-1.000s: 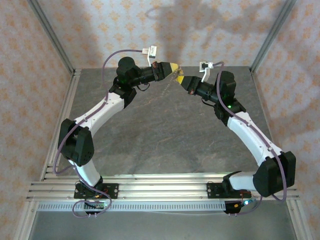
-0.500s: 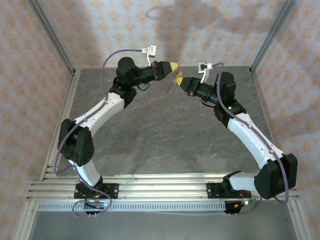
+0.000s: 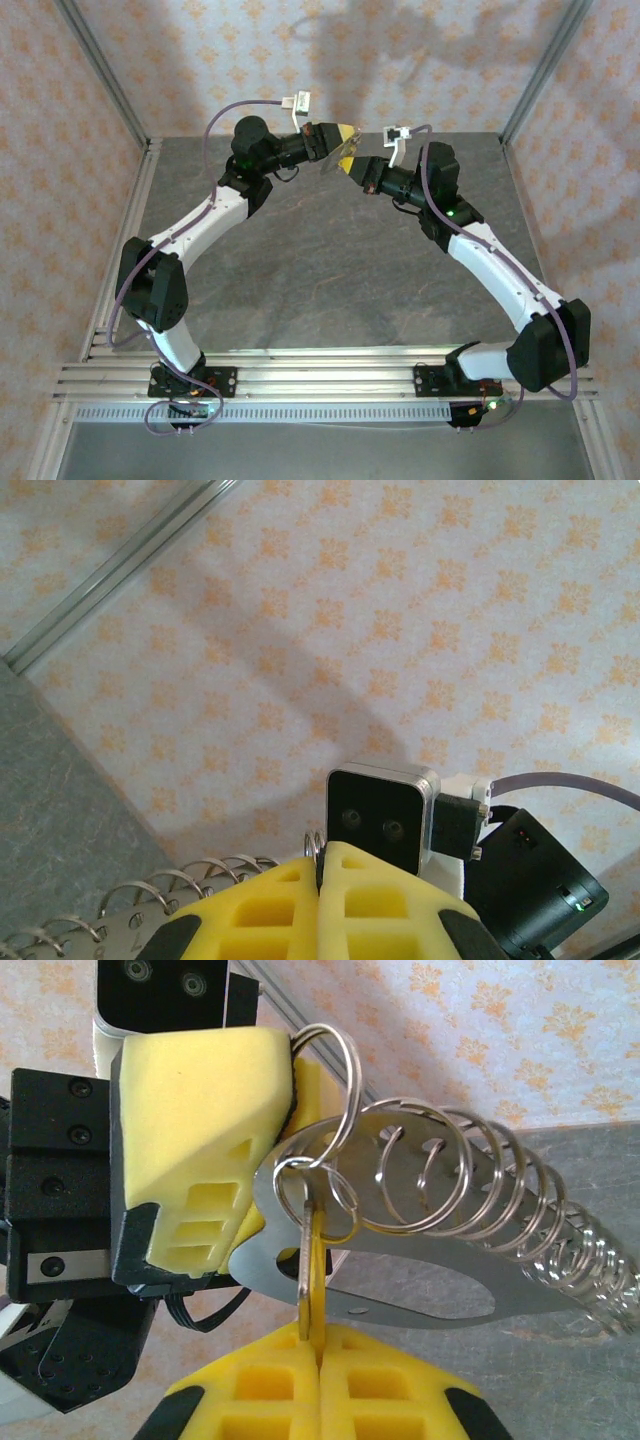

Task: Put the keys on the keyring

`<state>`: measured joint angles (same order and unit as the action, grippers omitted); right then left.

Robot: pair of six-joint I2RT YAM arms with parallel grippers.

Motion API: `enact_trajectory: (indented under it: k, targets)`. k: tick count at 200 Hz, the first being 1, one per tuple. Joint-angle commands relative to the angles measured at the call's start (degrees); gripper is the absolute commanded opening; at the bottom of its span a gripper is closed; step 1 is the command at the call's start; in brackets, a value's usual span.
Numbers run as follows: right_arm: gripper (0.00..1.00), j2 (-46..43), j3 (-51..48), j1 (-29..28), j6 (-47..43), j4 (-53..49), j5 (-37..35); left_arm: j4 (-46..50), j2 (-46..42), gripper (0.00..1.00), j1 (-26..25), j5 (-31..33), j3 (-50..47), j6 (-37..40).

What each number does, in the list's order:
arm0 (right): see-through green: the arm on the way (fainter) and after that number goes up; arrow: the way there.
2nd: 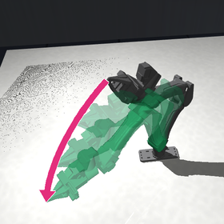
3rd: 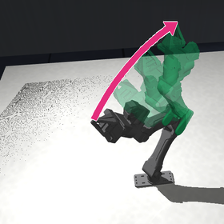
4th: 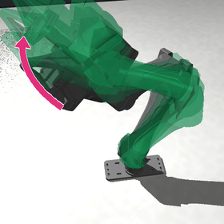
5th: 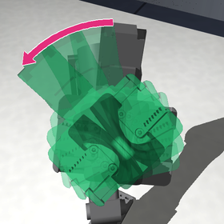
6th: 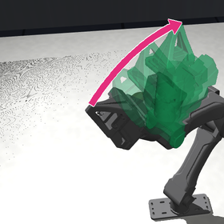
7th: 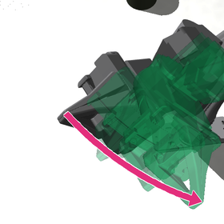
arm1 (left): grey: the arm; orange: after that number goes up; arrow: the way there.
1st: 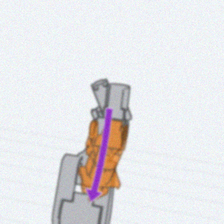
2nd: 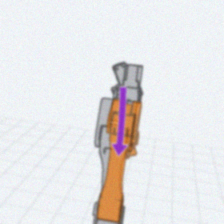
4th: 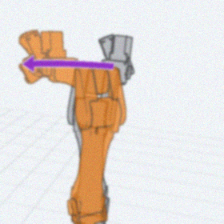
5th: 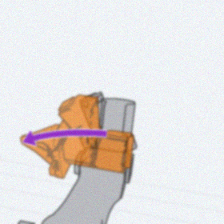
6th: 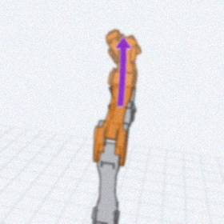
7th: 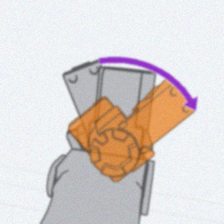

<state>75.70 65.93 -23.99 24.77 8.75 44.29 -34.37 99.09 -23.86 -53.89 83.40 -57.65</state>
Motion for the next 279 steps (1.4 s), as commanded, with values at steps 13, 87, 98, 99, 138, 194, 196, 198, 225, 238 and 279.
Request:
enact_trajectory:
  k: [13,87,98,99,138,194,196,198,225,238,279]
  targets:
    - [0.0,-1.35,-0.94,-0.18,0.02,0.27,-2.5,-4.6,-2.38,0.0,-0.11,0.63,-0.32,-0.04]
    - [0.0,-0.16,-1.56,1.93,7.8,8.5,-1.23,-3.73,-3.3,0.0,-0.17,0.63,-2.14,1.66]
    - [0.0,0.36,-0.91,1.55,8.01,8.65,-0.74,-3.86,-3.46,0.0,-0.21,0.82,-2.27,1.73]
    - [0.0,0.39,-0.9,1.52,8.01,8.65,-0.67,-3.86,-3.46,0.0,-0.22,0.81,-2.27,1.74]
    - [0.0,2.5,1.43,-1.55,7.28,7.62,0.74,-4.24,-3.3,0.0,-0.3,0.89,-2.27,1.6]
    - [0.0,3.07,2.62,-2.99,3.68,3.24,1.89,-4.39,-3.16,0.0,-0.54,1.06,-2.36,1.42]
    - [0.0,3.05,2.69,-3.04,3.63,3.21,1.88,-4.35,-3.19,0.0,-0.57,1.07,-2.36,1.43]
    - [0.0,2.98,2.71,-3.01,3.64,3.14,1.86,-4.31,-3.2,0.0,-0.55,1.07,-2.36,1.4]
    - [0.0,2.51,2.62,-2.99,3.48,2.87,1.62,-4.23,-3.02,0.0,-0.66,1.24,-2.27,1.49]
    - [0.0,2.29,2.65,-2.99,3.91,3.42,1.91,-4.14,-3.02,0.0,-0.75,1.33,-2.31,1.53]
    - [0.0,1.67,2.67,-2.99,6.26,7.35,3.66,-3.78,-2.45,0.0,-0.93,1.33,-2.27,1.79]
